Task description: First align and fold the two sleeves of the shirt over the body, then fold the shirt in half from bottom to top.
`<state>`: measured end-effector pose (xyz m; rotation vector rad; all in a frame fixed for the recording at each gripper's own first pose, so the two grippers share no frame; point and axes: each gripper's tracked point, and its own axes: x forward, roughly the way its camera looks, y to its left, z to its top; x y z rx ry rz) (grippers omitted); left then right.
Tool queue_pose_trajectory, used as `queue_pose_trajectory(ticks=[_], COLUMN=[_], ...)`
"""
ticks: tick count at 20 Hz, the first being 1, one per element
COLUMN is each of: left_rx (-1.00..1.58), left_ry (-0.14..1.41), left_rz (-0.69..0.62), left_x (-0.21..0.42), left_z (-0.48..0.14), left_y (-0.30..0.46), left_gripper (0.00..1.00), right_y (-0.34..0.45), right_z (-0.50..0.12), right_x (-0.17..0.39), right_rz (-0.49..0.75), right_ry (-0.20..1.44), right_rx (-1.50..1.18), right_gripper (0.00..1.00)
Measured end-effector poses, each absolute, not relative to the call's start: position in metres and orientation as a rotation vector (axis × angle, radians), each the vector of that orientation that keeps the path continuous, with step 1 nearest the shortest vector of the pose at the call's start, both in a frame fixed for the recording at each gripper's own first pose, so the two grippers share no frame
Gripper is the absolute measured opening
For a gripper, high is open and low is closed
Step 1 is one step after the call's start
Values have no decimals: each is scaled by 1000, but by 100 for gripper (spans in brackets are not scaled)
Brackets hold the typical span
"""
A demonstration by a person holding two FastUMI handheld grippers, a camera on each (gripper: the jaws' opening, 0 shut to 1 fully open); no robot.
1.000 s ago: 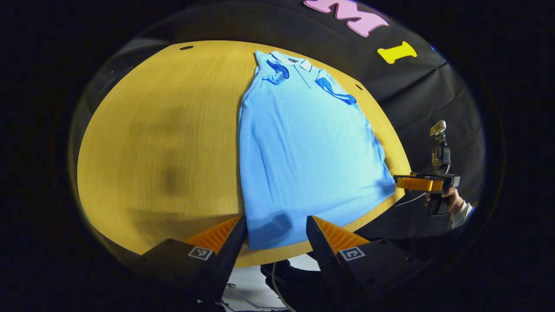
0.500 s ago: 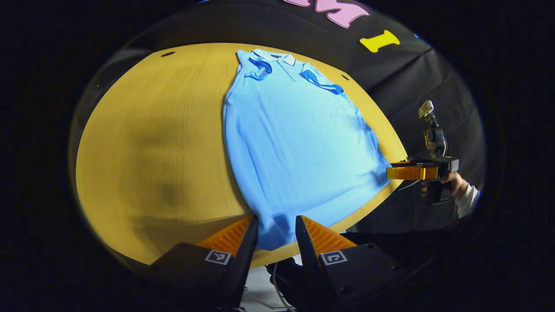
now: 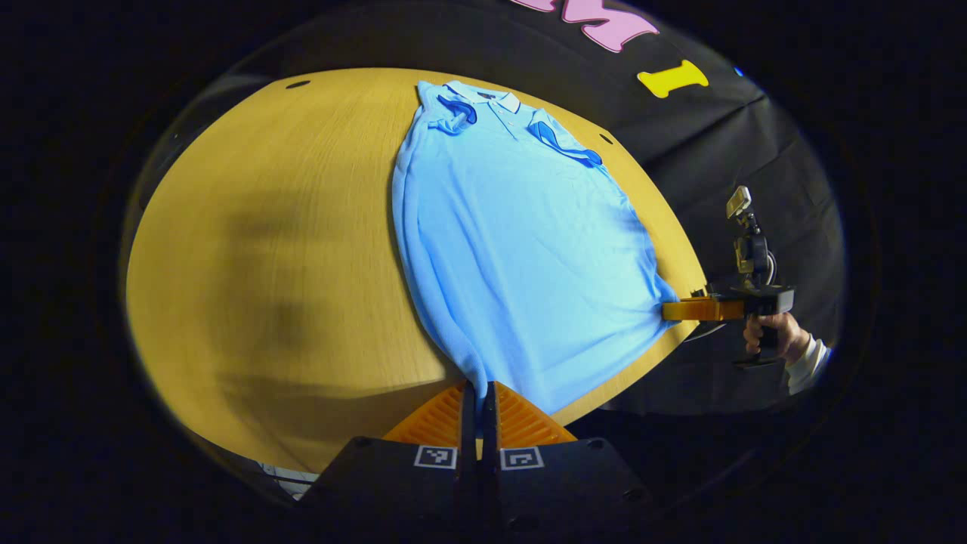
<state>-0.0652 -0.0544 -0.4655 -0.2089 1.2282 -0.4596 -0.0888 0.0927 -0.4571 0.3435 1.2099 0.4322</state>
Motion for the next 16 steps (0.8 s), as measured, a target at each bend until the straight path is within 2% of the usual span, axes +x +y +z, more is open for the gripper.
queue_pose_trajectory(ticks=[1,2,3,7,8,11,16], left_rx=[-222,-231,-234,-221,-217,-192,-141], left_ry=[1204,1170,1145,1030,1003,917,767], left_rz=[-478,-493,-505,-493,-490,-480,-400], left_x=[-61,-54,-47,-6,5,46,165], left_z=[-455,-444,-432,-386,-373,-338,-283], left_y=[-59,-61,-62,-52,-49,-47,-47], left_gripper=[6,7,7,6,6,6,6], right_y=[92,92,92,95,94,93,99], right_z=[-455,-449,-441,-388,-373,-328,-261], right_x=[-89,-84,-79,-37,-23,24,135], right_rz=[440,450,464,509,517,538,559], right_ry=[1210,1184,1157,1004,960,840,665], right_rx=[355,362,369,427,427,413,371], right_gripper=[0,11,0,0,5,5,5])
